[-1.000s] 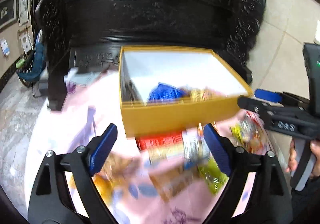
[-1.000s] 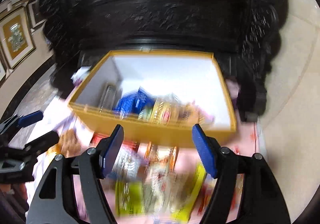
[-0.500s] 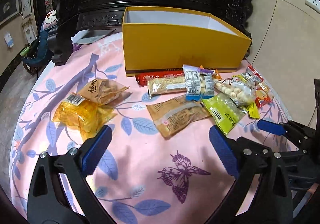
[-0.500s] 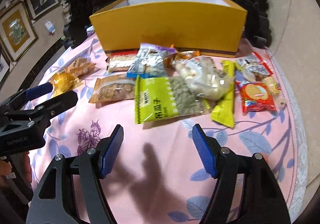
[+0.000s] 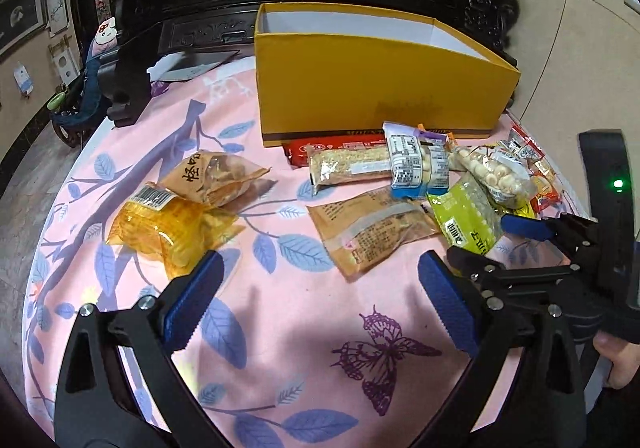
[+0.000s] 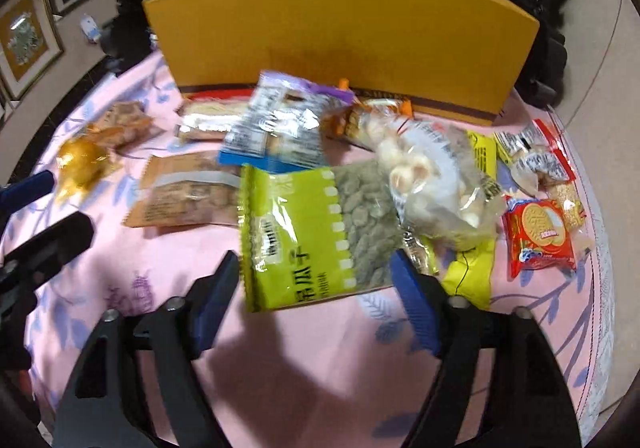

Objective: Organize snacks
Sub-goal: 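Move both tools back over the remaining snacks, then grasp the green seed bag with the right tool while the left tool grasps the tan pastry bag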

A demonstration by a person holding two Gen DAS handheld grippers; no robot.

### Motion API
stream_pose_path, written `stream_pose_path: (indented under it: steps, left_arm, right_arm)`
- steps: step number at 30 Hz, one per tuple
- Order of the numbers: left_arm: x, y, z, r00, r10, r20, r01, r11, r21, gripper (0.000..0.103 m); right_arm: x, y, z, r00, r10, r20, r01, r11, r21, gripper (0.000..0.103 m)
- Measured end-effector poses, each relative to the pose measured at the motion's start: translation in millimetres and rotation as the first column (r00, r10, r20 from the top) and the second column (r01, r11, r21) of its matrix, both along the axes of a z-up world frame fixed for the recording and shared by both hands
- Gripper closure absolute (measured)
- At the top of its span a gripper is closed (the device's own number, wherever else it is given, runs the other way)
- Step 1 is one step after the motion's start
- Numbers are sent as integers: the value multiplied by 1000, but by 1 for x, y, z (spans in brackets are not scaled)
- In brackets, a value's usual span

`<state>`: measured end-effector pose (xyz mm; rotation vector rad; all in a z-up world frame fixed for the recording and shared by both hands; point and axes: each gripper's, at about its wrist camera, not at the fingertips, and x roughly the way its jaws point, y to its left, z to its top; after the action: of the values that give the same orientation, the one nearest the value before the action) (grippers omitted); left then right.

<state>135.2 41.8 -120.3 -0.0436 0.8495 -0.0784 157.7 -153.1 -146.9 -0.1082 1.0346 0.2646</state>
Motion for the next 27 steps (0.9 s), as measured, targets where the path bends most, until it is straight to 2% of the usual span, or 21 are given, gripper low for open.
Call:
stream_pose_path:
  steps: [2, 6, 7, 9, 11, 13, 17, 22, 24, 27]
  left_arm:
    - [2, -1, -1, 1000, -3, 0, 3, 1000, 1, 4]
    - [7, -2, -4, 1000, -9, -7, 9, 1000, -8, 4]
    - [8, -3, -5, 1000, -13, -8, 13, 1000, -5, 4]
    - [13, -6, -6, 1000, -27, -7, 27, 1000, 0, 4]
    - [17, -10, -7, 999, -50, -4, 50, 999, 3, 4]
    - [22, -18, -8, 997, -80, -1, 80, 997, 12, 4]
    - [38, -41, -19, 988, -155, -17, 156, 983, 94, 4]
    - [53, -63, -44, 969, -235, -77, 246, 948, 202, 4]
    - [58, -61, -49, 969, -237, -67, 246, 950, 191, 2]
    - [67, -55, -52, 971, -227, -80, 235, 965, 117, 6]
  right_arm:
    - [7, 1, -10, 999, -28, -18, 27, 997, -67, 1]
    - [16, -8, -14, 999, -43, -21, 43, 999, -17, 1]
    - [16, -11, -13, 999, -46, -16, 46, 999, -11, 5]
    - [12, -17, -8, 998, -63, 14, 63, 998, -5, 31]
    - [10, -29, -2, 995, -95, 24, 95, 995, 0, 73]
    - [11, -43, -2, 993, -114, 21, 113, 993, 29, 87]
    - [11, -58, -2, 993, -117, 6, 117, 991, 72, 90]
    - [12, -64, -3, 994, -109, 0, 109, 988, 110, 90]
    - [9, -66, 0, 994, -107, 1, 106, 987, 121, 90]
    - [6, -67, 5, 995, -98, 7, 96, 985, 146, 90]
